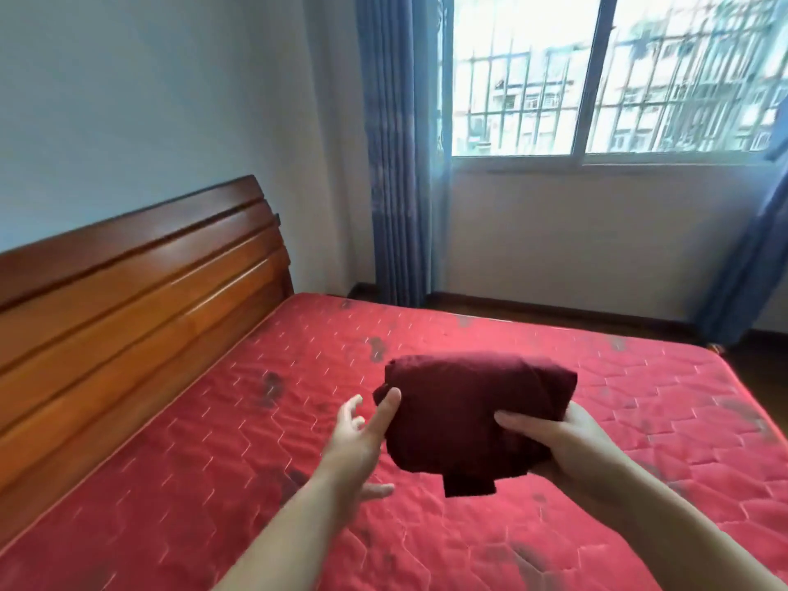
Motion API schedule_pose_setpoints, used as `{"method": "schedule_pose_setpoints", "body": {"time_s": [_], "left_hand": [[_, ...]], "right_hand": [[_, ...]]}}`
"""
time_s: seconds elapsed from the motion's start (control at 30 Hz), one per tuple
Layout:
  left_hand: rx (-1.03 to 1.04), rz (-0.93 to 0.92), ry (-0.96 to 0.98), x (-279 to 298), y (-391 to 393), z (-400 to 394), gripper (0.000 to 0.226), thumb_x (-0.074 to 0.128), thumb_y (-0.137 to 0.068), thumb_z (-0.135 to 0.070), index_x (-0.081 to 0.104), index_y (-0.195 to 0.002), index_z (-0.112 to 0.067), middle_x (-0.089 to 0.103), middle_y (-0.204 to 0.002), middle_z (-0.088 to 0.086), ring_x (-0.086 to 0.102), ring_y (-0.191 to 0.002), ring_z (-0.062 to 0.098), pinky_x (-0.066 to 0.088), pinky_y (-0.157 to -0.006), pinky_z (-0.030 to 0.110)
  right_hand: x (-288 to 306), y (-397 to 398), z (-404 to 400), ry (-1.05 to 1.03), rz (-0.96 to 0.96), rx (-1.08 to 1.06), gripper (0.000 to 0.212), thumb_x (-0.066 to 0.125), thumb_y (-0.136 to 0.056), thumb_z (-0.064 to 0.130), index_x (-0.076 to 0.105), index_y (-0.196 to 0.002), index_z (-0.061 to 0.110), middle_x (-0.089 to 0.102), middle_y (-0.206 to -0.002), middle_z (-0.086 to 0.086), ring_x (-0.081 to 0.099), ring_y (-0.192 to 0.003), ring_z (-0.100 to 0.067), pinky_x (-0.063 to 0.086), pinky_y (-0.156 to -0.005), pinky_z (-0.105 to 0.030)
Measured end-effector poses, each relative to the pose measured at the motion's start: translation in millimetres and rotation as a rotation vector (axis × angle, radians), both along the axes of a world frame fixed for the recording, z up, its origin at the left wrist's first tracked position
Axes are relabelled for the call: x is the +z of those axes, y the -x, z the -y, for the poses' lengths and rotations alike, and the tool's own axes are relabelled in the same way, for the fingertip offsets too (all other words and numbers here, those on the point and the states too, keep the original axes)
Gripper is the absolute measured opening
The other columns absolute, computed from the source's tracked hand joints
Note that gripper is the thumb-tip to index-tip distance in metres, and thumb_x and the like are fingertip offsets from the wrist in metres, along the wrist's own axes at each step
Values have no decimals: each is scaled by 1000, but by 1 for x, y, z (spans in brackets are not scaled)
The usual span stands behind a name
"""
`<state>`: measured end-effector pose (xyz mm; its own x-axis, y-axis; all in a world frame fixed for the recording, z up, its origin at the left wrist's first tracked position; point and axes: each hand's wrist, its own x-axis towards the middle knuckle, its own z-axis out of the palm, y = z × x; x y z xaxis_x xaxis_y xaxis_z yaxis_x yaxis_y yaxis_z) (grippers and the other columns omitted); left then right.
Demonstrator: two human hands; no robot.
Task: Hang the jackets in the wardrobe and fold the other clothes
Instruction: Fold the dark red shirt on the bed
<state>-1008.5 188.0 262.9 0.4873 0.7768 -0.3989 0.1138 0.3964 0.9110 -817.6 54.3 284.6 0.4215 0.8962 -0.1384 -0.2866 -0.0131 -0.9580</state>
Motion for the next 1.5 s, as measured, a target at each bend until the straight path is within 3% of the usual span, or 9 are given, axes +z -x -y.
{"method": "schedule_pose_setpoints", "body": {"time_s": [0.1, 0.2, 0.27, 0.4, 0.57, 0.83, 1.03, 1.3, 1.5], "left_hand": [[-114, 118, -5, 49, 26, -4, 111, 74, -50, -80, 22, -144, -52, 39, -145, -13, 45, -131, 31, 58, -70, 56], [-191, 177, 195, 79, 56, 4, 111, 80, -46, -77, 43, -138, -27, 69, -120, 6, 67, -106, 32, 59, -68, 46], [-149, 214, 270, 86, 85, 15, 111, 84, -38, -75, 54, -125, -13, 74, -105, 10, 71, -96, 29, 59, -66, 37], [74, 414, 222, 95, 173, 31, 110, 91, -39, -63, 57, -127, -6, 70, -114, 17, 69, -105, 30, 59, -73, 36], [454, 486, -53, 126, 345, 48, 73, 88, -60, -39, 61, -120, -8, 72, -107, 18, 71, -98, 32, 59, -69, 35], [964, 388, -186, 149, 604, 96, 58, 80, -65, -37, 64, -116, -13, 74, -103, 13, 72, -93, 28, 60, -65, 35], [1199, 298, -179, 133, 760, 143, 61, 85, -70, -37, 61, -124, -22, 71, -115, 8, 68, -106, 26, 57, -83, 40], [1442, 158, -325, 140, 891, 252, 55, 78, -69, -2, 68, -120, -20, 65, -126, 14, 61, -118, 30, 50, -98, 43], [1823, 77, -371, 131, 969, 339, 62, 51, -70, 20, 58, -125, -8, 68, -115, 21, 68, -100, 32, 57, -80, 39]], "right_hand": [[45, 17, 5, -24, 124, 103, 37, 86, -56, 9, 77, -90, 20, 75, -96, -14, 73, -84, -28, 58, -61, -34], [74, 43, 5, -37, 75, 230, 36, 84, -57, 9, 76, -90, 21, 74, -101, -15, 73, -88, -30, 58, -62, -35], [87, 68, 0, -28, 14, 314, 43, 91, -48, 12, 77, -87, 19, 73, -104, -17, 72, -91, -32, 58, -63, -39], [106, 146, -25, -22, -29, 447, 61, 99, -31, 17, 76, -88, 14, 71, -109, -20, 70, -96, -37, 58, -68, -45], [124, 308, -70, -7, -99, 676, 51, 85, -52, 2, 72, -101, 6, 70, -110, -23, 70, -95, -39, 56, -71, -51], [136, 591, -123, 119, -208, 1031, 61, 85, -52, 38, 70, -106, 15, 73, -105, -18, 70, -90, -42, 51, -71, -68], [123, 778, -152, 75, -179, 1388, 72, 87, -52, 26, 62, -118, 12, 72, -110, -14, 70, -98, -32, 57, -72, -49], [118, 995, -123, 226, -233, 1981, 58, 76, -66, 8, 61, -122, 9, 69, -115, -19, 71, -97, -32, 59, -66, -41], [117, 1139, -46, 255, -128, 2264, 60, 71, -65, -3, 58, -122, 7, 69, -114, -22, 70, -96, -35, 59, -65, -40]]}}
